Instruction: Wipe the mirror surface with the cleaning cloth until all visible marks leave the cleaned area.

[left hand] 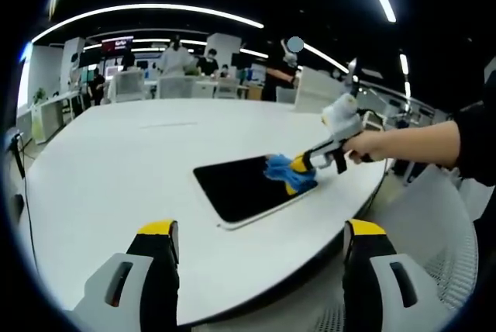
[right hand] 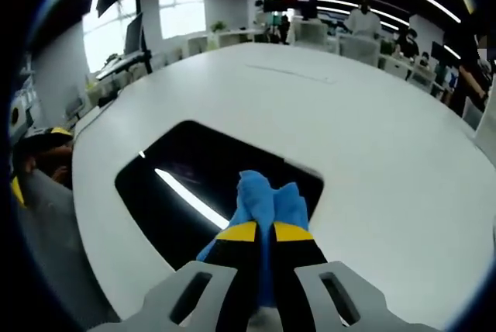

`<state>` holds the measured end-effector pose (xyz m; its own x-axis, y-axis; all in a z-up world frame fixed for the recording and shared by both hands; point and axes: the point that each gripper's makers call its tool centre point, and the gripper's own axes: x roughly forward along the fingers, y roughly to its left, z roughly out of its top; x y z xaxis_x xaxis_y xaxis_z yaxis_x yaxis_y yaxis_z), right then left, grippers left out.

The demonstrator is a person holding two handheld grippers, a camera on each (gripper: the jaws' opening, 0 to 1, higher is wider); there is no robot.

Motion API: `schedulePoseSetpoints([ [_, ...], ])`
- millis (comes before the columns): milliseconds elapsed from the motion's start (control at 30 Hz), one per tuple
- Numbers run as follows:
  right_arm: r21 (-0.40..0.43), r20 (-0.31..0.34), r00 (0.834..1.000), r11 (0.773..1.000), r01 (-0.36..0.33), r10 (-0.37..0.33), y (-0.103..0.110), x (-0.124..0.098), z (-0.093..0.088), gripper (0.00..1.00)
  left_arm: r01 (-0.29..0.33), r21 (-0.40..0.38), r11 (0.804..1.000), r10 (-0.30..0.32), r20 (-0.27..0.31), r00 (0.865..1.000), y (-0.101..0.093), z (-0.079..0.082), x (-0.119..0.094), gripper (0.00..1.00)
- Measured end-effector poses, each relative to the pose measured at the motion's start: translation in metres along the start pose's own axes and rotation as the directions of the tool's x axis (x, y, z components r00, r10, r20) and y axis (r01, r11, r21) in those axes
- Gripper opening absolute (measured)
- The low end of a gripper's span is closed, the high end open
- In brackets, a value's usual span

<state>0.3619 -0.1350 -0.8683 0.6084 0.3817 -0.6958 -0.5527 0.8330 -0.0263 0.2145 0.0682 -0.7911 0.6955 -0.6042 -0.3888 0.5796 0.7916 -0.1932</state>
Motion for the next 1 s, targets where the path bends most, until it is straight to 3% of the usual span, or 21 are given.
schedulePoseSetpoints([
  [1000,0.033,0.021,0.997,0.997,0.068,-0.069,-0.029,0.027,0.026,0.01,0.0,0.002,1.0,0.0,0.003,1.0,0.001,0.001,0.0,0.87],
])
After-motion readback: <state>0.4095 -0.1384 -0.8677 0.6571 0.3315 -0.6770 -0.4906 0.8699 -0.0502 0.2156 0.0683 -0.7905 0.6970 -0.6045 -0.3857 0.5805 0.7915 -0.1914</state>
